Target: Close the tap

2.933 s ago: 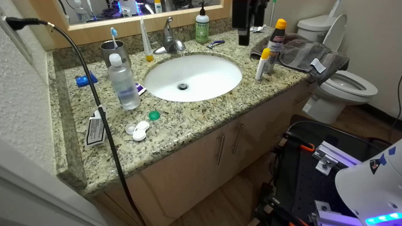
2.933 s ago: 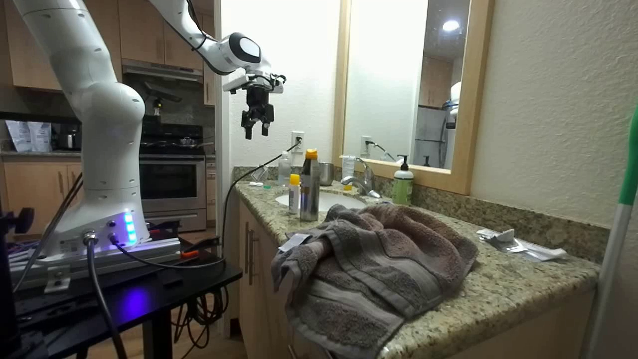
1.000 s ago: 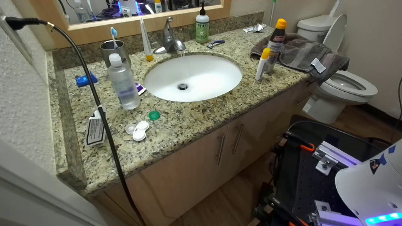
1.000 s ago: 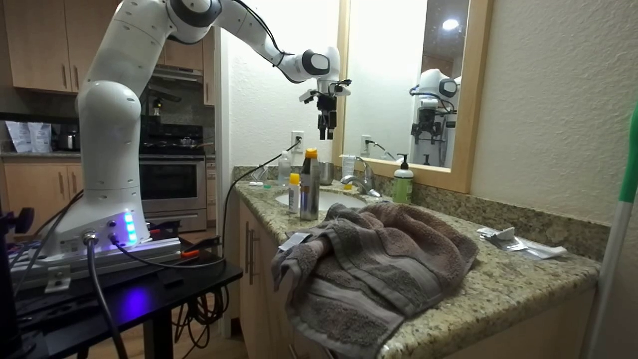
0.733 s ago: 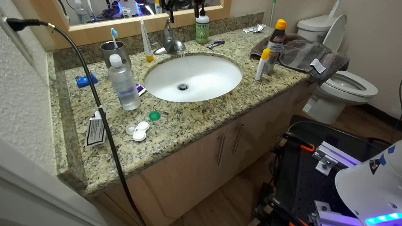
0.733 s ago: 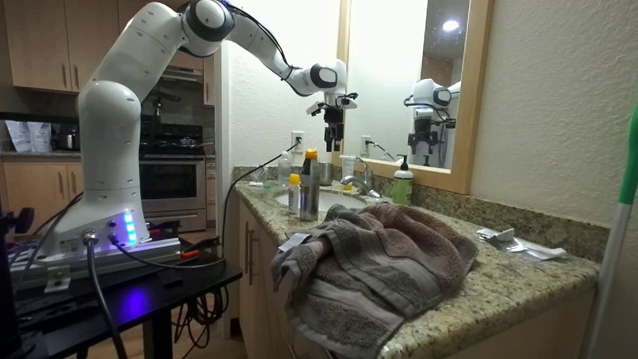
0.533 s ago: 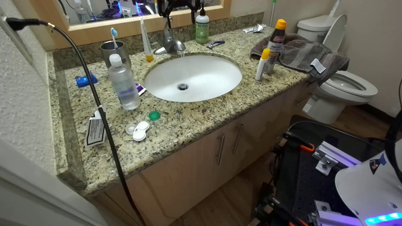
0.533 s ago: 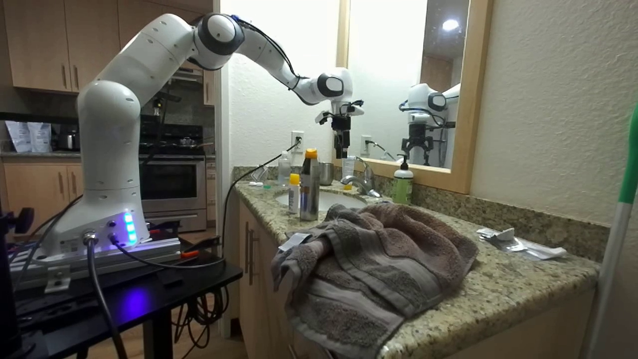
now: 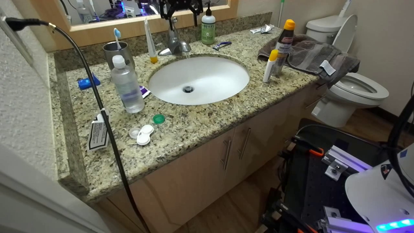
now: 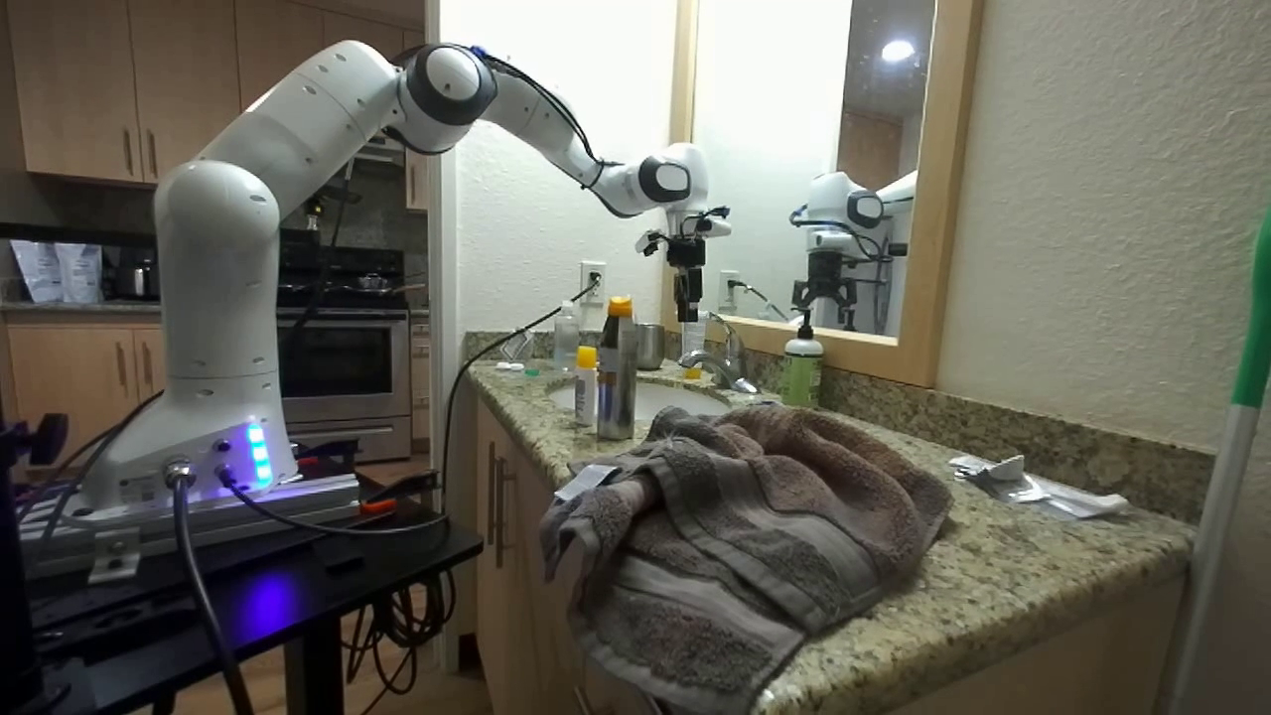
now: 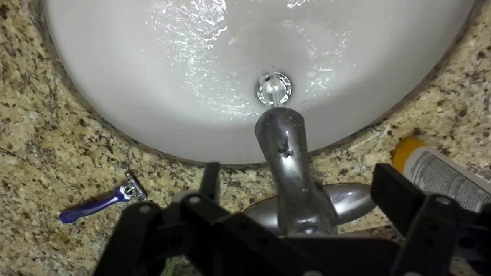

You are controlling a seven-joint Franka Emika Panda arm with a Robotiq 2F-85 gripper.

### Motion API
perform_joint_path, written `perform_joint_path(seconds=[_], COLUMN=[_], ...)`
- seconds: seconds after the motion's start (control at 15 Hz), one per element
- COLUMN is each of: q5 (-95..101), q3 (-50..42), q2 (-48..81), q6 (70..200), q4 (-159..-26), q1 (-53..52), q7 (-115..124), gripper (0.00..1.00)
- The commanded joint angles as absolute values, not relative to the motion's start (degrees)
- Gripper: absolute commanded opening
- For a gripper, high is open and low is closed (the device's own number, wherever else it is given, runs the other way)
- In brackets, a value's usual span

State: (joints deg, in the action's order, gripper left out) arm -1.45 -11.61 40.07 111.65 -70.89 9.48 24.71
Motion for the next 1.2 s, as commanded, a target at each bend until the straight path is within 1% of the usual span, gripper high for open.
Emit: perform_joint_path(seconds=[0.0,0.33,0.4,0.87,1.13], q5=[-3.62,-6.68,-5.28,-8.43,-7.9], q3=[-9.99,-9.26,-10.3,-9.77,-11.83], q2=[44.41,49.97,46.21,46.46,46.81], q6=[106.46,103.07,105.76,106.87,109.31], q4=[-62.83,-51.78,-58.46,-56.65,-54.02], q1=[12.47,15.63,13.93,14.98,15.29], q7=[19.9,19.13,19.35,23.02,29.1], gripper=[1.0,1.0,1.0,1.0,1.0])
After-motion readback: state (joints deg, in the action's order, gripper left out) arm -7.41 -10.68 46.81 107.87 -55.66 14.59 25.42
